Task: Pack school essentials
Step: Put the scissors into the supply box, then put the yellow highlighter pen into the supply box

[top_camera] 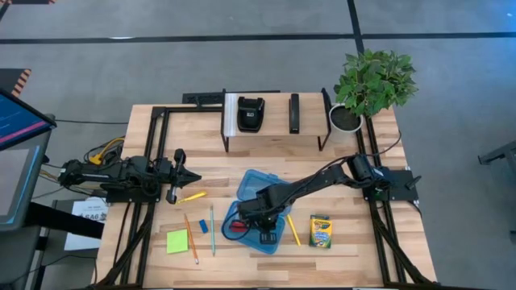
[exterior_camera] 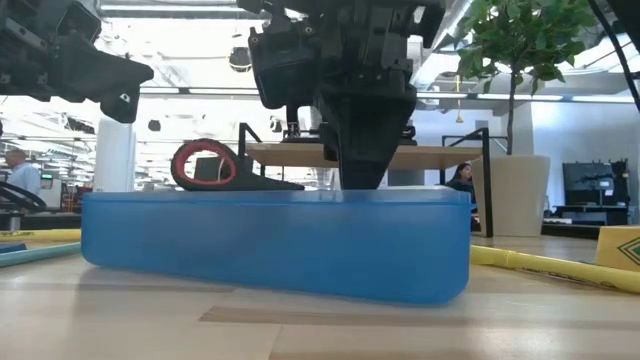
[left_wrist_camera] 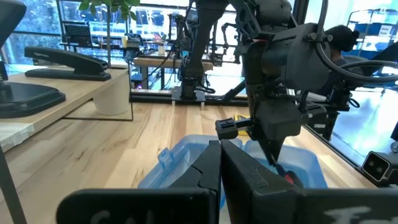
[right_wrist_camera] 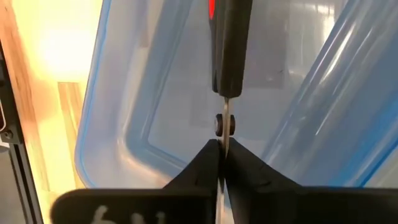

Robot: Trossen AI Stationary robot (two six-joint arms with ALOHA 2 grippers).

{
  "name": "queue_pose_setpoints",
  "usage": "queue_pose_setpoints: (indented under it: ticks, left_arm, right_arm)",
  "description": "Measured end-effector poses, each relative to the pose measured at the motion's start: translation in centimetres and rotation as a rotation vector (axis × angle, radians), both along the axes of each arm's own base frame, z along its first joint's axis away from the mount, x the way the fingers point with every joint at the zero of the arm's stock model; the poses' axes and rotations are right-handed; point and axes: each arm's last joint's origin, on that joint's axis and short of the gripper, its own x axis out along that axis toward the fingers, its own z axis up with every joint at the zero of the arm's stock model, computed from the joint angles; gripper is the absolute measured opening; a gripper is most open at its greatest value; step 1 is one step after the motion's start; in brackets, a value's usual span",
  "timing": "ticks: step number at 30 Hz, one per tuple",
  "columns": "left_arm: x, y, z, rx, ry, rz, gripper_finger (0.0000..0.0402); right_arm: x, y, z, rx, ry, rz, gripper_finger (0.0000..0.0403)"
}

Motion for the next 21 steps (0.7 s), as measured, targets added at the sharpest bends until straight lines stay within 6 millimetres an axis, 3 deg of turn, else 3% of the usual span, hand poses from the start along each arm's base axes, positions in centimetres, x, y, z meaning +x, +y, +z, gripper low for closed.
queue_pose_setpoints:
  ticks: [14, 17, 21]
  left_arm:
    - [0.0, 0.0, 0.0, 0.0, 0.0, 0.0, 0.0]
    - [0.0, 0.0, 0.0, 0.0, 0.0, 0.0, 0.0]
    - [0.0, 0.0, 0.0, 0.0, 0.0, 0.0, 0.0]
  right_arm:
    - [-0.5, -0.3, 0.3, -0.017, 0.047, -0.011, 0.0217]
    - [-0.8, -0.6, 0.7, -0.042, 0.069, -0.038, 0.0228]
    - [-1.2, -0.6, 0.7, -0.093, 0.088, -0.04, 0.0215]
